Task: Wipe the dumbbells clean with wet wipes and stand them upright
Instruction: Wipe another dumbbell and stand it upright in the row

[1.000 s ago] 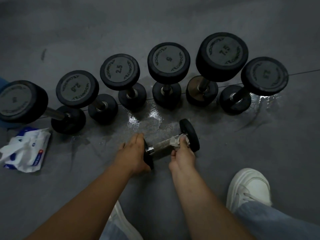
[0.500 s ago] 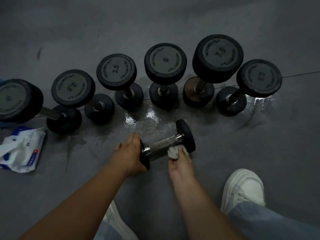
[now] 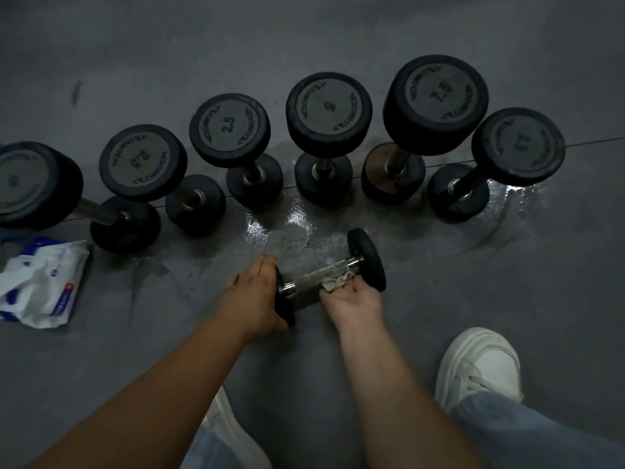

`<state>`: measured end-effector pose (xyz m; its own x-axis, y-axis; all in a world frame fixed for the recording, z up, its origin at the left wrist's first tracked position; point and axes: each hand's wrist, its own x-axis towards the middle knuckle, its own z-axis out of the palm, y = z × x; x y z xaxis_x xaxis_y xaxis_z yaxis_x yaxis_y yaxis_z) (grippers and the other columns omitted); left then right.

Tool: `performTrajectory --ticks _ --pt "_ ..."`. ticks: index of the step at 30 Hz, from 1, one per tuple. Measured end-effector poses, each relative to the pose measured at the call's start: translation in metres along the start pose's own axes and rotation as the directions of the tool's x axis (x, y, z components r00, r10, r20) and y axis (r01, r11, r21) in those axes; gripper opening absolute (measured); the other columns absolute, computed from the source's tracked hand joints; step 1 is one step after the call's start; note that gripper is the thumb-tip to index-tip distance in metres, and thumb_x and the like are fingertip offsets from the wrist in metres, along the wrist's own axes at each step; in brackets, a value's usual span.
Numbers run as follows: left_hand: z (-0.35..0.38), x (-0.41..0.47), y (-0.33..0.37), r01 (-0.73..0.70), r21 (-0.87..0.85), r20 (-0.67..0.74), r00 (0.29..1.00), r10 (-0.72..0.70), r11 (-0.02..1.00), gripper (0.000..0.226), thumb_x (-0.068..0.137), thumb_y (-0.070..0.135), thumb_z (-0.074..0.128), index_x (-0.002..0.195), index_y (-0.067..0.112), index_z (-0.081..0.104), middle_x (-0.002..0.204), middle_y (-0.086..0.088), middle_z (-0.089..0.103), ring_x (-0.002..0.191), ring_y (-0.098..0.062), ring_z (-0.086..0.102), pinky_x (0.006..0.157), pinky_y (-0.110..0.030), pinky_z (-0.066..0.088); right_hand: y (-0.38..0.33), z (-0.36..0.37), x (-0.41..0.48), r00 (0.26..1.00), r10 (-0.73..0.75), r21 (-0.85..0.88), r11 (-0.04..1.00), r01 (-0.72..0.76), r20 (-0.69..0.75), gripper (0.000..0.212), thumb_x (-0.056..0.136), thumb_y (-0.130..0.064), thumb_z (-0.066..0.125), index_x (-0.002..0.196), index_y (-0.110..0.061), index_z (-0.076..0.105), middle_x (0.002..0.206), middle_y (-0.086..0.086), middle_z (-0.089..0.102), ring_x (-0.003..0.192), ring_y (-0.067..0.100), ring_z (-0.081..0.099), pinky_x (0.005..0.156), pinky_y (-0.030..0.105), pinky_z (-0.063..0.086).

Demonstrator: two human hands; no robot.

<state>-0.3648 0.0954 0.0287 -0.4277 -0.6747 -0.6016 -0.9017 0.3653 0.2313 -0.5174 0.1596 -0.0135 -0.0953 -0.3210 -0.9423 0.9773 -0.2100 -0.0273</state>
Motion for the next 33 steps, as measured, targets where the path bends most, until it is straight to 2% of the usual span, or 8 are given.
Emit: performTrajectory --ticks 4,5,8,11,16,20,26,33 --pt "-0.001 0.001 0.000 0.001 -0.002 0.006 1.000 -0.001 1.000 0.123 0.055 0.043 0.086 0.151 0.016 0.015 0.157 -0.002 0.022 0.141 -0.022 0.035 0.118 -0.043 0.025 0.008 -0.016 -0.039 0.962 -0.256 -0.366 0.889 0.274 0.099 0.027 0.096 0.001 0.039 0.091 -0.015 0.061 0.090 0.013 0.062 0.072 0.015 0.060 0.068 0.023 0.046" --pt "-0.001 0.001 0.001 -0.001 0.002 0.010 1.000 0.001 1.000 0.123 0.055 0.043 0.086 0.151 0.016 0.014 0.157 -0.001 0.022 0.141 -0.022 0.034 0.118 -0.043 0.025 0.012 -0.014 -0.049 0.885 -0.403 -0.560 0.688 0.461 0.234 0.031 0.093 0.005 0.041 0.092 -0.015 0.064 0.089 0.012 0.063 0.069 0.013 0.060 0.065 0.022 0.046" --pt "-0.002 -0.001 0.000 0.008 0.004 0.012 1.000 -0.008 1.000 0.123 0.055 0.042 0.088 0.151 0.017 0.015 0.157 -0.001 0.024 0.139 -0.023 0.037 0.117 -0.042 0.027 0.017 0.001 -0.030 0.423 -0.388 -0.574 -0.518 0.634 0.819 0.040 0.089 0.004 0.043 0.123 -0.008 0.062 0.128 0.006 0.061 0.119 0.017 0.055 0.102 0.026 0.041" --pt "-0.004 -0.001 0.001 0.001 0.008 0.008 1.000 -0.001 1.000 0.123 0.056 0.043 0.086 0.151 0.017 0.014 0.155 0.001 0.024 0.138 -0.022 0.038 0.118 -0.042 0.024 0.000 -0.002 -0.012 0.480 -0.095 -0.240 -0.938 0.249 0.872 0.053 0.086 -0.008 0.024 0.130 -0.003 0.054 0.138 0.014 0.053 0.130 0.027 0.046 0.105 0.037 0.039" --pt "-0.005 -0.002 0.002 0.001 -0.006 0.001 1.000 -0.001 1.000 0.117 0.058 0.043 0.083 0.150 0.016 0.016 0.155 0.001 0.025 0.138 -0.020 0.038 0.118 -0.042 0.023 0.006 -0.021 -0.022 0.485 0.321 0.179 -0.931 0.317 0.813 0.056 0.077 -0.014 0.029 0.124 -0.003 0.059 0.132 0.018 0.054 0.124 0.028 0.050 0.102 0.037 0.043" --pt "-0.002 -0.001 -0.001 -0.003 0.003 0.013 1.000 0.003 1.000 0.120 0.057 0.046 0.084 0.150 0.016 0.015 0.154 0.002 0.023 0.140 -0.018 0.036 0.118 -0.043 0.024 0.002 -0.011 -0.014 0.520 0.088 -0.063 -0.962 0.265 0.849 0.051 0.079 -0.015 0.034 0.120 -0.004 0.062 0.122 0.011 0.062 0.116 0.026 0.058 0.103 0.036 0.040" --pt "-0.002 0.002 -0.001 -0.008 0.009 0.011 1.000 0.008 1.000 0.117 0.056 0.046 0.085 0.148 0.016 0.018 0.151 0.001 0.027 0.136 -0.020 0.039 0.116 -0.043 0.028 0.001 -0.005 -0.011 0.529 0.147 0.010 -0.968 0.252 0.836 0.040 0.077 -0.016 0.051 0.115 -0.011 0.064 0.118 0.006 0.065 0.119 0.019 0.057 0.107 0.034 0.024" --pt "-0.003 0.002 -0.002 -0.005 0.023 0.028 1.000 0.004 1.000 0.124 0.056 0.046 0.087 0.151 0.015 0.013 0.156 0.001 0.022 0.141 -0.020 0.035 0.117 -0.044 0.025 -0.007 0.009 -0.020 0.595 0.190 0.135 -0.981 0.137 0.781 0.058 0.076 -0.018 0.023 0.113 -0.004 0.065 0.113 0.013 0.067 0.112 0.026 0.061 0.108 0.036 0.031"
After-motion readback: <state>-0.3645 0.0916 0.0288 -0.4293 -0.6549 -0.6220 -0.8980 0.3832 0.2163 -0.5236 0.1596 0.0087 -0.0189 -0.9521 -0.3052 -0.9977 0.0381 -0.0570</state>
